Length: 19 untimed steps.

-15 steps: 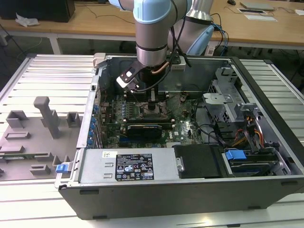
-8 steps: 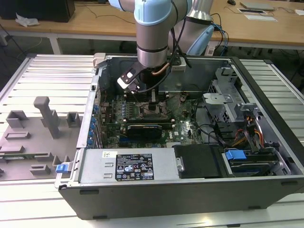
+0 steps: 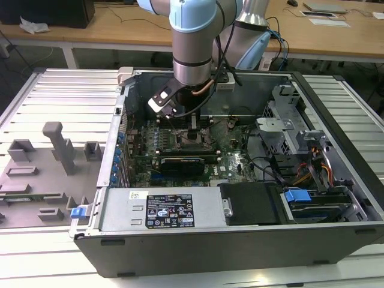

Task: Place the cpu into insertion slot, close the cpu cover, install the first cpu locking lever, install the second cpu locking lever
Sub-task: 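Place the cpu into insertion slot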

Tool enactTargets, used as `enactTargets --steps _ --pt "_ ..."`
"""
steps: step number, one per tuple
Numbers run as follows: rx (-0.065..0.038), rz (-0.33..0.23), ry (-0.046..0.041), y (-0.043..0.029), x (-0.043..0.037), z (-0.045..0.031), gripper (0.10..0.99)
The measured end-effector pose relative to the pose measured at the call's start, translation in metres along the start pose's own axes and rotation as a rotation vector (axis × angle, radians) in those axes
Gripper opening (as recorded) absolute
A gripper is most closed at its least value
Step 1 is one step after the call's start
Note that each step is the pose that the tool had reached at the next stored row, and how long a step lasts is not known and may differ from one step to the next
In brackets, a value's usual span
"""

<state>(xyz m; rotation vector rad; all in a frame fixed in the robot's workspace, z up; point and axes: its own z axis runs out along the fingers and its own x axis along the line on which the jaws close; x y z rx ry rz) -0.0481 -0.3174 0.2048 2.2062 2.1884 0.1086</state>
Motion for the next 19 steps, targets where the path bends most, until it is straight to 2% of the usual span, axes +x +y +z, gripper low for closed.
enactTargets --steps 13,17,19 --pt "0.001 0.000 -0.0047 0.0018 0.0005 -0.0261 0.106" --pt "0.001 -0.001 -0.0091 0.0027 0.0009 -0.0391 0.106" --pt "0.001 -0.001 -0.0122 0.0034 0.0011 -0.0487 0.106"
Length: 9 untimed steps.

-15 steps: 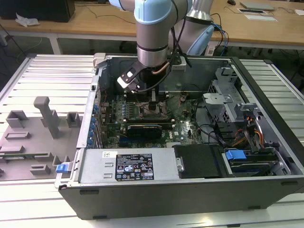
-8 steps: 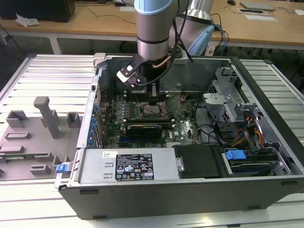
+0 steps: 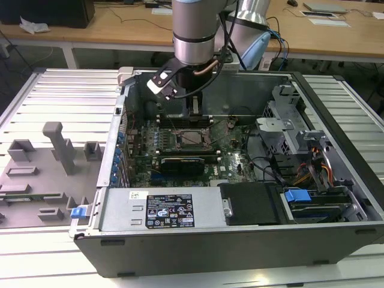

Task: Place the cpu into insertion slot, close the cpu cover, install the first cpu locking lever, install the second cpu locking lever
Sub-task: 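Place the cpu into insertion slot, then close the cpu cover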

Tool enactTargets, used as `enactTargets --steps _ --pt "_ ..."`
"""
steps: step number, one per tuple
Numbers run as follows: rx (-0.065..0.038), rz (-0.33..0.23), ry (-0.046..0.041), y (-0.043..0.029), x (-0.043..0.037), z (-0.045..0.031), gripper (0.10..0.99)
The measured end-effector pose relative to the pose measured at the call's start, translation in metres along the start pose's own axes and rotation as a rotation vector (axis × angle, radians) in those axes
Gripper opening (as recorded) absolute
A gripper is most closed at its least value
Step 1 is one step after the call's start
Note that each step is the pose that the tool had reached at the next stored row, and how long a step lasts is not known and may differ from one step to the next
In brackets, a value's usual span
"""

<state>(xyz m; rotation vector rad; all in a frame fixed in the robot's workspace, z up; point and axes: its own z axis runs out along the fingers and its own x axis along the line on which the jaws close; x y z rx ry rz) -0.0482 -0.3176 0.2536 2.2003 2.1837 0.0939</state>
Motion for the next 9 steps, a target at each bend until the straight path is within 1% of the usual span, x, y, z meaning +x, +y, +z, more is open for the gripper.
enactTargets --steps 1,9 --pt "0.000 0.000 -0.0009 0.0001 0.0000 -0.0014 0.106" --pt "0.000 0.000 -0.0015 0.0001 0.0000 -0.0014 0.106"
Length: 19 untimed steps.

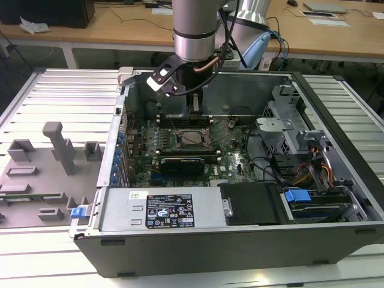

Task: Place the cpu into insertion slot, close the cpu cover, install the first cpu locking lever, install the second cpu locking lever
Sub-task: 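Close the cpu cover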

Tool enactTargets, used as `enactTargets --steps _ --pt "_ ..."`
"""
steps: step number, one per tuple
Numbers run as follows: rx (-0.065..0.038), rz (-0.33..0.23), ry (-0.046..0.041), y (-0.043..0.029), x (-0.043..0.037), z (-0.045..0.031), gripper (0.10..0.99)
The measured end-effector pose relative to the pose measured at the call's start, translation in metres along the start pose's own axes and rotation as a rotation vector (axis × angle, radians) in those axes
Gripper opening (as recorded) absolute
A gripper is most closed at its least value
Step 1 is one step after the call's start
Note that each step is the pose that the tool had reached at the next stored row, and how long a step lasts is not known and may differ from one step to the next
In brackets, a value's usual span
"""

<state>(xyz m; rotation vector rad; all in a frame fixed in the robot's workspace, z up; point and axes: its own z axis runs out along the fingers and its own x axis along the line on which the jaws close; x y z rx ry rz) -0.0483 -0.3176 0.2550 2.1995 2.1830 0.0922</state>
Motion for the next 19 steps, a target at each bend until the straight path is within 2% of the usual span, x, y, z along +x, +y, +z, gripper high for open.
enactTargets --steps 11,19 --pt "0.000 0.000 -0.0003 0.0008 0.0000 -0.0029 0.106" --pt "0.000 0.000 -0.0002 0.0123 0.0002 -0.0020 0.106"
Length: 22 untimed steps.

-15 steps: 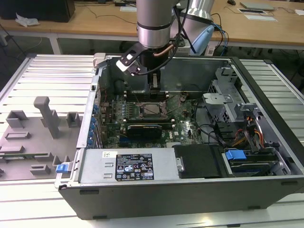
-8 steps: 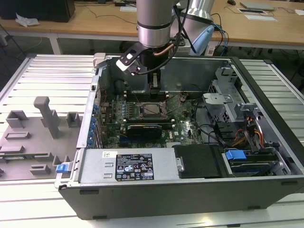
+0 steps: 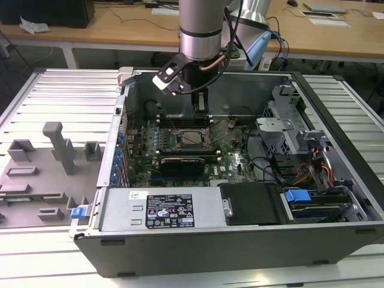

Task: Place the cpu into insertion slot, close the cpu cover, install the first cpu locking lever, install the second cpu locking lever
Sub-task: 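Close the cpu cover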

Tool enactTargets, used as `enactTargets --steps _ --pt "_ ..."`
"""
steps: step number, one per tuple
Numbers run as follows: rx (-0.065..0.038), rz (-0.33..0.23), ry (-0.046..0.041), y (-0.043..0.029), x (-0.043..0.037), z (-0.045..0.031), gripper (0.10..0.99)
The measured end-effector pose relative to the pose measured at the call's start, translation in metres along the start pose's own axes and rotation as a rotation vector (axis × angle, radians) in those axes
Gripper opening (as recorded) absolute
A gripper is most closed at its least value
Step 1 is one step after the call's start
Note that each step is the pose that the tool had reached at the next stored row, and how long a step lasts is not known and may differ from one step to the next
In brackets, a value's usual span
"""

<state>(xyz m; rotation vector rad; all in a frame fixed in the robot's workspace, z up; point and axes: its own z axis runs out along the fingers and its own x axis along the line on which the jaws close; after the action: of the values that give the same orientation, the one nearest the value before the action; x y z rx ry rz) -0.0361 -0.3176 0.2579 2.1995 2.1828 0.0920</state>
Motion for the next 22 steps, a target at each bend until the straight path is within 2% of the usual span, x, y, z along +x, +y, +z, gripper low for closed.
enactTargets --steps 4,6,8,16,17,22 --pt "0.000 0.000 0.0000 0.0083 0.0001 0.0006 0.106" --pt "0.000 0.000 0.0000 0.0170 0.0001 0.0012 0.106" --pt "0.000 0.000 0.0000 0.0222 0.0001 0.0016 0.106" --pt "0.002 0.000 0.0001 0.0563 0.0004 0.0041 0.106" --pt "0.002 0.000 0.0001 0.0650 0.0005 0.0047 0.106" --pt "0.003 0.000 -0.0001 0.0863 0.0006 0.0061 0.106"
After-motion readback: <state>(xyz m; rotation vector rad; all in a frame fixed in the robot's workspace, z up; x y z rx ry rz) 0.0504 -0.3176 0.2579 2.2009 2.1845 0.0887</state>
